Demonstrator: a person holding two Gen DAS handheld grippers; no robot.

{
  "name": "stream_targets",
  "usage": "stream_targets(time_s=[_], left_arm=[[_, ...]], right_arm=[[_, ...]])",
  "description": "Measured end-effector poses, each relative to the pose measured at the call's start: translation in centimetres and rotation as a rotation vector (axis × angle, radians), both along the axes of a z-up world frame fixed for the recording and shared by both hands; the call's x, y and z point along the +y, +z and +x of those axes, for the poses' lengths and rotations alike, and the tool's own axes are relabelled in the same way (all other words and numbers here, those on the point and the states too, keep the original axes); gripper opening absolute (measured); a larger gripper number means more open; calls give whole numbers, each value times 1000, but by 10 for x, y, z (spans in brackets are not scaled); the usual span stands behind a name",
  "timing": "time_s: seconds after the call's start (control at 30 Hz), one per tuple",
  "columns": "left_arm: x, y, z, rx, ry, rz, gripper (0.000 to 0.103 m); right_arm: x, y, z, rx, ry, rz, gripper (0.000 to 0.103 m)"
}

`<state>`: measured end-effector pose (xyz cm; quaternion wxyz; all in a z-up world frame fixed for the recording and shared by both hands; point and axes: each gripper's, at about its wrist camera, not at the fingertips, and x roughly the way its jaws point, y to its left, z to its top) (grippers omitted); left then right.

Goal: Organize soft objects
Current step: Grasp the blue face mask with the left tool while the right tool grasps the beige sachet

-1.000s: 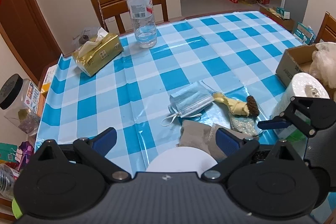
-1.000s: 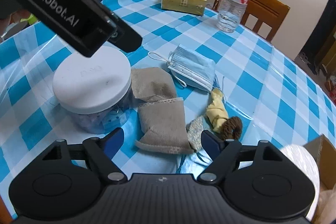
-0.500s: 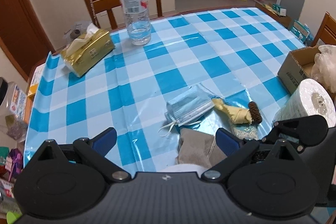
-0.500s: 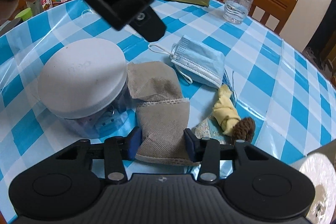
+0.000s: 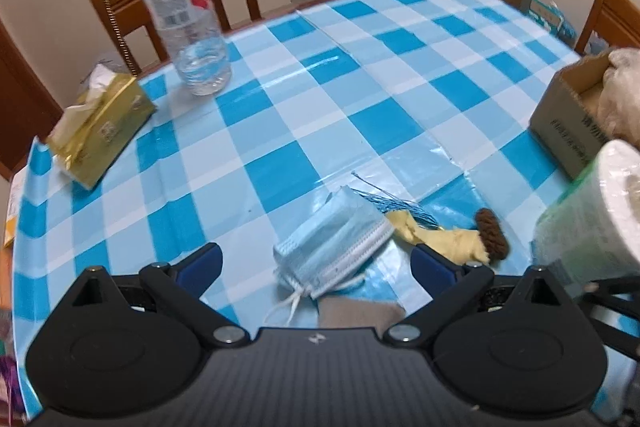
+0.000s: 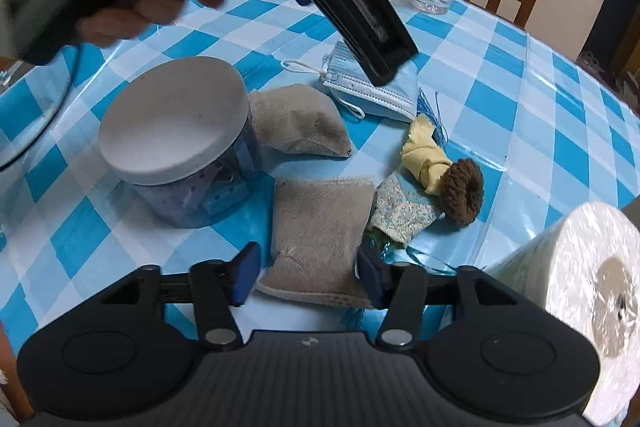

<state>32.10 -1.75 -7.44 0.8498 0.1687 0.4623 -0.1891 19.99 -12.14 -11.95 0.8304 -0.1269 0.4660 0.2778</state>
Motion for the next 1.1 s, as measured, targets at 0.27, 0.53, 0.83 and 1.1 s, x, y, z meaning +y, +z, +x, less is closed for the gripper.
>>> stream_targets(time_s=[0.27,0.53,0.83,1.1], left_arm=[[-16,-36,24,43,-76,42,80],[-22,-49,30,75,-121,46,70],[-23,-50,35,99,-139,16,50],[-20,-50,34,94,-129,9,48]], right_arm=[[1,-9,0,25,-23,24,81],[10,-20,2,35,-21,6,98],[20,-24,-4,26,0,-39,103],[23,-25,-16,-23,-44,-30,103]])
